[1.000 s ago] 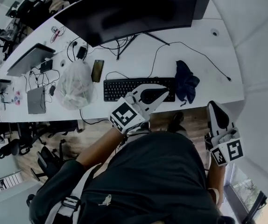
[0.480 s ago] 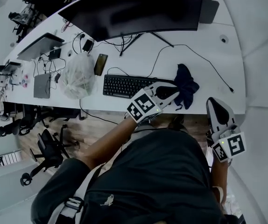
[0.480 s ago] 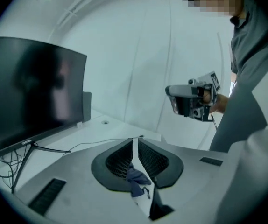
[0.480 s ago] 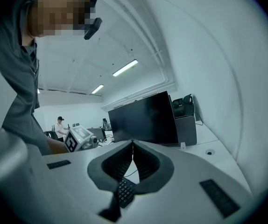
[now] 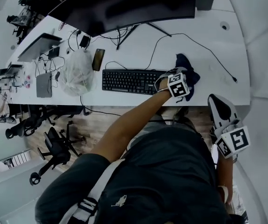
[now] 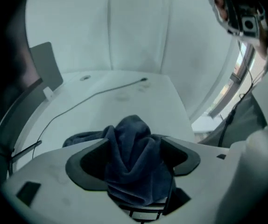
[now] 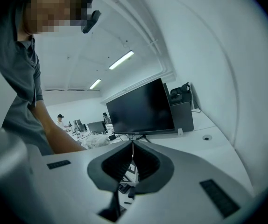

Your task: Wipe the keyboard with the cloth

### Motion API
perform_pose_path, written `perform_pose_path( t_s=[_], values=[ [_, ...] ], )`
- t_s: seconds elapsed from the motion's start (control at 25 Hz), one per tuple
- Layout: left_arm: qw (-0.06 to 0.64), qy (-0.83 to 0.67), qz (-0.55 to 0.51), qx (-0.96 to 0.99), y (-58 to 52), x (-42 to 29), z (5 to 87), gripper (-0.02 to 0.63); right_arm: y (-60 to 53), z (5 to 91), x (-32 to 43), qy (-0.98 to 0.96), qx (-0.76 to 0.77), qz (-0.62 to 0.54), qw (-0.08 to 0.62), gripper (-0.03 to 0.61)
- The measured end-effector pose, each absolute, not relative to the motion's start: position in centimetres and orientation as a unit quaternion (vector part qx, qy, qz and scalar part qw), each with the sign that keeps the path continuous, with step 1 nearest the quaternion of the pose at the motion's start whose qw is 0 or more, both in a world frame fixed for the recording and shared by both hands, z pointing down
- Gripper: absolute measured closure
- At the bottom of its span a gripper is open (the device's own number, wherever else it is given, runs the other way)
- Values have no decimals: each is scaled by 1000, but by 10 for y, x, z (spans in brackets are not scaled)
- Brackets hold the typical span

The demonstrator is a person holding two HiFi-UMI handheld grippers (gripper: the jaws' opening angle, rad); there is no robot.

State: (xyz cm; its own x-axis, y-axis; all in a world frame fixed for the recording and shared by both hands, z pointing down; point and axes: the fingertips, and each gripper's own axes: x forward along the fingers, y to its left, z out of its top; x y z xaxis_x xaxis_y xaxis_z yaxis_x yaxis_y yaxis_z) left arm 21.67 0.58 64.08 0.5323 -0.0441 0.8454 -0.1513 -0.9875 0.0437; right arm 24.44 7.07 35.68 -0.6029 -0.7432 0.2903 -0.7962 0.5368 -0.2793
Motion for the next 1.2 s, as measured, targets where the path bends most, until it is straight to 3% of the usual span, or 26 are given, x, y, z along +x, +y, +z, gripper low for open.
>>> perform_pose_path(
  t_s=[0.08,0.16,0.24,0.28,0.4,0.52,0.72,0.96,1.2],
  values=[
    [39,-27,507,861,13,217,665,288,72,362,251,-864,454,202,75,569],
    [44,-7,501,864,21,222,669,334,73,361,258,-855,468,206,80,569],
    [44,16,496,867,32,225,662,505,73,355,261,-850,478,209,80,569],
    [44,24,495,868,37,224,658,520,72,353,260,-849,479,210,79,569],
    [33,-11,458,888,27,208,623,529,63,354,252,-851,474,210,81,569],
    [12,-116,442,890,-20,149,593,529,51,360,241,-853,468,218,78,569],
    [59,-176,507,842,-34,44,637,528,47,369,220,-860,445,233,86,569],
    [-15,-15,511,859,59,106,640,529,43,379,215,-852,447,252,104,569],
    [-30,-138,516,845,-44,83,619,529,40,386,215,-852,444,256,108,569]
  ],
)
